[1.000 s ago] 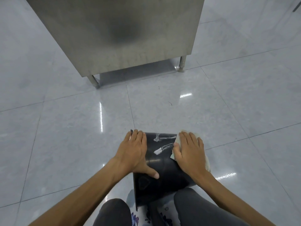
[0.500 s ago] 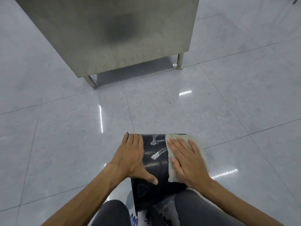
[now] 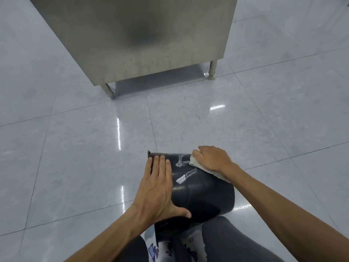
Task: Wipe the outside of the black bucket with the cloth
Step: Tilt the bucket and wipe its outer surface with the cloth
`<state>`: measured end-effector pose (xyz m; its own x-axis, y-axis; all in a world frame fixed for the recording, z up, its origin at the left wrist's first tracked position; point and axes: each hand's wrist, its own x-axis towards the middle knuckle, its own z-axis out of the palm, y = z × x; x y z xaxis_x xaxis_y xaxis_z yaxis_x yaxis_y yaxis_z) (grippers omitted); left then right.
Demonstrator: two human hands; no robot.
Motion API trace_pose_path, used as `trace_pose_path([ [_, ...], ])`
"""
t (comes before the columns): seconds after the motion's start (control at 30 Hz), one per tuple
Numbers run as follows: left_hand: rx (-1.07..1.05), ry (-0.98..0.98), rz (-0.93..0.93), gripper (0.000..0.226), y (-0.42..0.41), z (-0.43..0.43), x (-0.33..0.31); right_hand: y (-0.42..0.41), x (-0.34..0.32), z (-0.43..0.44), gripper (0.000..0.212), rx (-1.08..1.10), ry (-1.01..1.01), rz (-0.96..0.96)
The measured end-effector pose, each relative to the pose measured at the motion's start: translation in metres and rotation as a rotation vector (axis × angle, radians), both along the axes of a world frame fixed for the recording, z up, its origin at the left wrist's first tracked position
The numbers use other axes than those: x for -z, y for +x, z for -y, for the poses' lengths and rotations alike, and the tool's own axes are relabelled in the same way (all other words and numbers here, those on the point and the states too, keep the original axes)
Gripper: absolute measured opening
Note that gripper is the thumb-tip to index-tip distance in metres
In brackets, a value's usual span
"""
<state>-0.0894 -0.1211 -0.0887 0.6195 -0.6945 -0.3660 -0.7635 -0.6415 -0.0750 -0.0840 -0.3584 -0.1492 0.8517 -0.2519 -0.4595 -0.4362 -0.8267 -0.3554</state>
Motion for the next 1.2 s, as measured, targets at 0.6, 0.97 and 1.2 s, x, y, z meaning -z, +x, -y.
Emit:
trace_pose_path([
  [0.6, 0.03, 0.005, 0.009, 0.162, 0.02, -0.003, 0.008, -0.107, 0.017, -0.076, 0.064, -0.106, -0.141, 0.533],
  [0.97, 0.011, -0.067, -0.001, 0.154, -0.009, -0.008, 0.011, 0.014, -0.002, -0.034, 0.05, -0.075, 0.0, 0.038],
  [1.2, 0.032, -0.017, 0.008, 0.158, 0.01, -0.009, 0.009, 0.029, 0.002, -0.029, 0.044, -0.153, 0.054, -0.035],
])
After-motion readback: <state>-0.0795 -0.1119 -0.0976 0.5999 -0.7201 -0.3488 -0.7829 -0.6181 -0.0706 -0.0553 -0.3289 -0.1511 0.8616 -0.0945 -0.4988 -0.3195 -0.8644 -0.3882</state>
